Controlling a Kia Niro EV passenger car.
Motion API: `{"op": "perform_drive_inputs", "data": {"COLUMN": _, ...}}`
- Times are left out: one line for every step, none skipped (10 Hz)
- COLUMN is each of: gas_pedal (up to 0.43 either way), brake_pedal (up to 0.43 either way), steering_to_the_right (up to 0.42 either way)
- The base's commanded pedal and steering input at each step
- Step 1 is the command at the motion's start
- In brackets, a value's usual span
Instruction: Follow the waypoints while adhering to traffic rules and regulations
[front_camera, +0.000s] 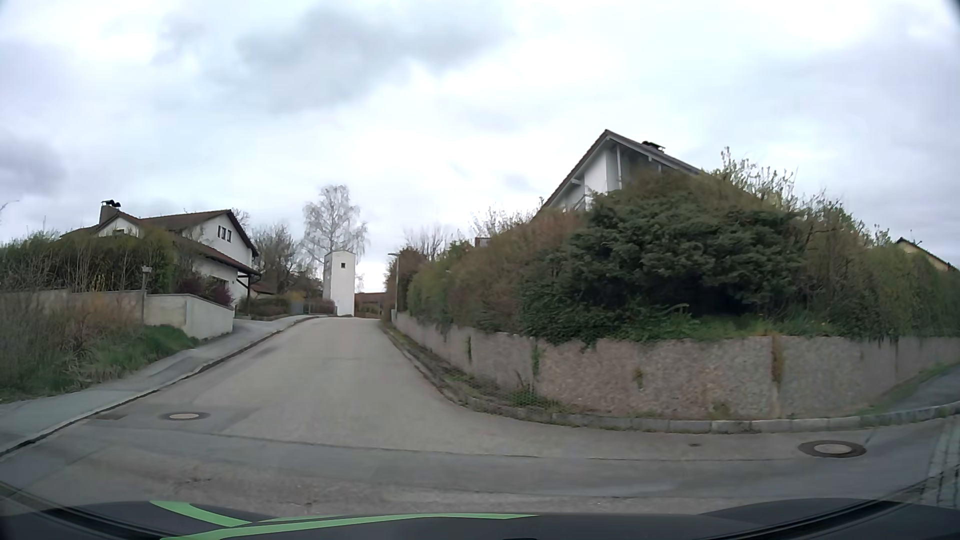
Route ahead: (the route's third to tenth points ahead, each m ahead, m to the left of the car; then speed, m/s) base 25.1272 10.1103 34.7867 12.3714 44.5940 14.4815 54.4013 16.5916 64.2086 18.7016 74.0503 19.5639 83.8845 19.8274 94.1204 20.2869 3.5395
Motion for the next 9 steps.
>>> {"op": "perform_drive_inputs", "data": {"gas_pedal": 0.26, "brake_pedal": 0.0, "steering_to_the_right": -0.356}}
{"op": "perform_drive_inputs", "data": {"gas_pedal": 0.28, "brake_pedal": 0.0, "steering_to_the_right": -0.332}}
{"op": "perform_drive_inputs", "data": {"gas_pedal": 0.28, "brake_pedal": 0.0, "steering_to_the_right": -0.304}}
{"op": "perform_drive_inputs", "data": {"gas_pedal": 0.28, "brake_pedal": 0.0, "steering_to_the_right": -0.272}}
{"op": "perform_drive_inputs", "data": {"gas_pedal": 0.28, "brake_pedal": 0.0, "steering_to_the_right": -0.248}}
{"op": "perform_drive_inputs", "data": {"gas_pedal": 0.28, "brake_pedal": 0.0, "steering_to_the_right": -0.235}}
{"op": "perform_drive_inputs", "data": {"gas_pedal": 0.28, "brake_pedal": 0.0, "steering_to_the_right": -0.214}}
{"op": "perform_drive_inputs", "data": {"gas_pedal": 0.287, "brake_pedal": 0.0, "steering_to_the_right": -0.179}}
{"op": "perform_drive_inputs", "data": {"gas_pedal": 0.311, "brake_pedal": 0.0, "steering_to_the_right": -0.126}}
